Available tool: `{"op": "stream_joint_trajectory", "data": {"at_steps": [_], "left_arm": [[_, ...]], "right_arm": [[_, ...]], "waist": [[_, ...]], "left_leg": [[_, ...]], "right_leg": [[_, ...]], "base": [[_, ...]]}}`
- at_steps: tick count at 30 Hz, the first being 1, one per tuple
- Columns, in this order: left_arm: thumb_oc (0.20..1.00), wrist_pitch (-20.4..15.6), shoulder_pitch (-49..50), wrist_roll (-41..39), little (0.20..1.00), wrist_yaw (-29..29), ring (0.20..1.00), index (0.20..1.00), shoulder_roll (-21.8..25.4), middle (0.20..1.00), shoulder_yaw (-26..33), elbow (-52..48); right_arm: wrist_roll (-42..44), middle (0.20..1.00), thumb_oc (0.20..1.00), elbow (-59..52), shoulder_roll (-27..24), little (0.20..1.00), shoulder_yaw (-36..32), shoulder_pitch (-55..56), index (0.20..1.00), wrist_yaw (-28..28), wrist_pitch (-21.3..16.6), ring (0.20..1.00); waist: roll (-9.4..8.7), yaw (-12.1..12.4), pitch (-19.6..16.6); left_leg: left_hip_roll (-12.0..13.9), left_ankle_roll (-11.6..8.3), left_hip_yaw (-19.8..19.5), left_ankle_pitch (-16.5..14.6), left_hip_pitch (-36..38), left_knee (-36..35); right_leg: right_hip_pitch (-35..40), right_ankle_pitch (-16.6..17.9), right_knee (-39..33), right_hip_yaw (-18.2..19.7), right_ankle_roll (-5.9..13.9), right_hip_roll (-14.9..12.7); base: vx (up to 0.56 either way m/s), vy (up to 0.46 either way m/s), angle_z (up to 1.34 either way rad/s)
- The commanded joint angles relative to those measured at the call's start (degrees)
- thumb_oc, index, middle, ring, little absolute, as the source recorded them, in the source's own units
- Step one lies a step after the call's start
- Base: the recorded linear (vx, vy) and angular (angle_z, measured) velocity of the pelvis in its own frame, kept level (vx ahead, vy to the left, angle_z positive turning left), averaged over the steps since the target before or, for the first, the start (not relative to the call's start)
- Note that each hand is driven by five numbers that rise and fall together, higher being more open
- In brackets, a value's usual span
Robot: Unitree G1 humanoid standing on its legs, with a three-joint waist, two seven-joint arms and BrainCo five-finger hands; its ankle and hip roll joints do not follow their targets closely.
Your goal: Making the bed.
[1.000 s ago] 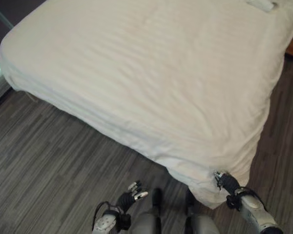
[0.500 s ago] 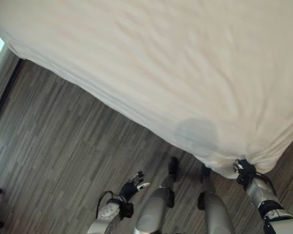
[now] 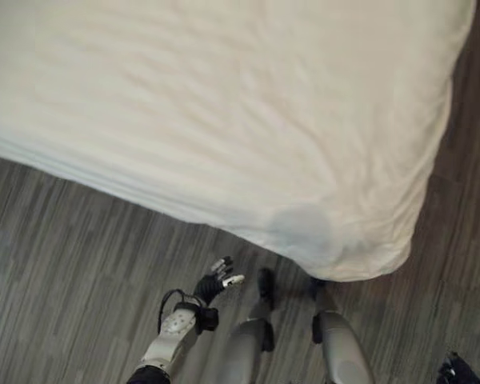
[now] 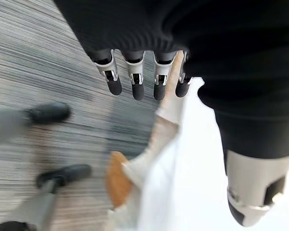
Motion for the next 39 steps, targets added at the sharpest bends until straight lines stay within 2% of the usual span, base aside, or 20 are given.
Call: {"op": "stream_joint_trajectory", "data": {"at_steps": [1,3,5,6,8,9,13,18,22,31,39], "left_arm": [[1.0,-1.1,2.3,-0.5,1.0,-0.5,1.0,1.0,0.1,1.0,-0.4,0.2],[1.0,-1.4,2.9,-0.6,1.0,-0.5,1.0,1.0,0.5,1.0,0.1,-0.3],[1.0,-1.5,3.1,-0.4,1.0,-0.6,1.0,1.0,0.4,1.0,-0.3,-0.5],[1.0,-1.5,3.1,-0.4,1.0,-0.6,1.0,1.0,0.4,1.0,-0.3,-0.5],[1.0,-1.5,3.4,-0.2,1.0,-0.5,1.0,1.0,0.3,1.0,-1.3,-0.3],[1.0,-1.3,3.6,-0.4,1.0,-0.7,1.0,1.0,0.6,1.0,-2.5,-0.3],[1.0,-1.2,5.3,-0.1,1.0,-1.5,1.0,1.0,1.8,1.0,-3.9,-0.6],[1.0,-1.0,6.9,-0.4,1.0,-1.7,1.0,1.0,1.5,1.0,-4.6,0.5],[1.0,-0.7,7.0,0.0,1.0,-2.2,1.0,1.0,1.3,1.0,-5.9,1.0],[1.0,-0.7,6.3,-0.2,1.0,-2.0,1.0,1.0,0.9,1.0,-6.9,0.7],[1.0,-1.0,4.7,-0.5,1.0,-1.0,1.0,1.0,0.3,1.0,-7.7,1.7]], "right_arm": [[3.3,0.2,0.2,-2.4,-2.7,0.2,-0.7,0.1,0.2,-0.7,-1.7,0.2],[2.2,0.2,0.2,-22.1,-2.8,0.2,-0.4,0.5,0.2,-0.8,-4.9,0.2],[3.6,0.2,0.2,-32.1,-2.4,0.2,0.0,-1.2,0.2,-0.7,-7.2,0.2],[3.5,0.2,0.2,-32.3,-2.3,0.2,0.0,-1.1,0.2,-0.9,-7.1,0.2],[5.2,0.2,0.2,-42.7,-1.8,0.2,2.1,-4.1,0.2,-0.5,-9.2,0.2],[6.1,0.2,0.2,-43.9,-2.0,0.2,4.0,-7.2,0.2,-0.4,-10.1,0.2],[5.2,0.2,0.2,-48.0,-4.6,0.2,10.8,-16.2,0.2,0.1,-9.3,0.2],[7.0,0.2,0.2,-47.7,-4.5,0.2,15.4,-20.7,0.2,1.1,-8.5,0.2],[8.8,0.2,0.2,-42.5,-2.9,0.2,18.1,-23.5,0.2,1.3,-7.0,0.2],[10.9,0.2,0.2,-36.2,-1.1,0.2,18.6,-25.0,0.2,0.7,-6.8,0.2],[10.2,0.2,0.2,-23.2,-6.3,0.2,15.9,-30.3,0.2,-1.5,-6.0,0.2]], "waist": [[0.16,0.8,-4.4],[-0.23,-0.1,-5.2],[-0.26,0.0,-5.3],[-0.31,0.1,-5.3],[-0.29,0.6,-5.1],[-0.08,1.3,-5.0],[0.49,3.2,-4.4],[0.83,4.9,-4.2],[1.53,5.8,-4.2],[3.18,6.7,-3.7],[5.9,7.7,-2.2]], "left_leg": [[-0.5,-0.7,-3.7,-0.4,-0.8,0.4],[-0.4,-0.51,-3.2,-1.2,1.0,0.4],[-0.6,-0.43,-2.8,-1.1,1.0,0.4],[-0.6,-0.42,-2.8,-1.1,1.0,0.4],[-0.6,-0.27,-2.0,-1.1,0.9,0.4],[-0.6,-0.23,-1.8,-0.9,0.7,0.4],[-0.5,-0.35,-0.5,-0.8,0.1,0.4],[-0.1,-0.56,0.3,-0.4,-0.4,0.4],[0.1,-0.8,-0.2,0.0,-0.6,0.4],[-0.1,-1.11,-1.4,0.6,-2.2,0.4],[-1.1,-1.42,-2.9,1.7,-5.6,0.4]], "right_leg": [[-0.1,1.7,1.0,-0.2,2.65,-2.4],[1.2,1.3,1.0,0.4,2.7,-2.3],[1.0,1.6,1.0,0.6,2.76,-2.4],[0.9,1.6,1.0,0.6,2.76,-2.4],[0.5,2.0,1.0,0.9,2.85,-2.4],[0.1,2.2,1.0,0.8,2.88,-2.4],[-1.0,3.0,1.0,0.7,3.24,-2.3],[-1.8,3.2,1.0,0.2,3.31,-1.8],[-1.8,3.1,1.0,-0.7,3.17,-1.9],[-2.7,3.1,1.0,-1.4,2.98,-2.1],[-5.2,3.8,1.0,-2.1,2.88,-2.9]], "base": [[0.03,0.005,-0.14],[0.03,0.017,-0.08],[-0.01,0.007,-0.06],[-0.04,0.016,-0.22],[-0.04,0.003,-0.15],[-0.04,-0.004,-0.07],[-0.03,0.003,-0.2],[-0.01,-0.029,-0.12],[0.0,-0.027,0.01],[0.0,-0.008,0.01],[-0.02,-0.014,0.14]]}}
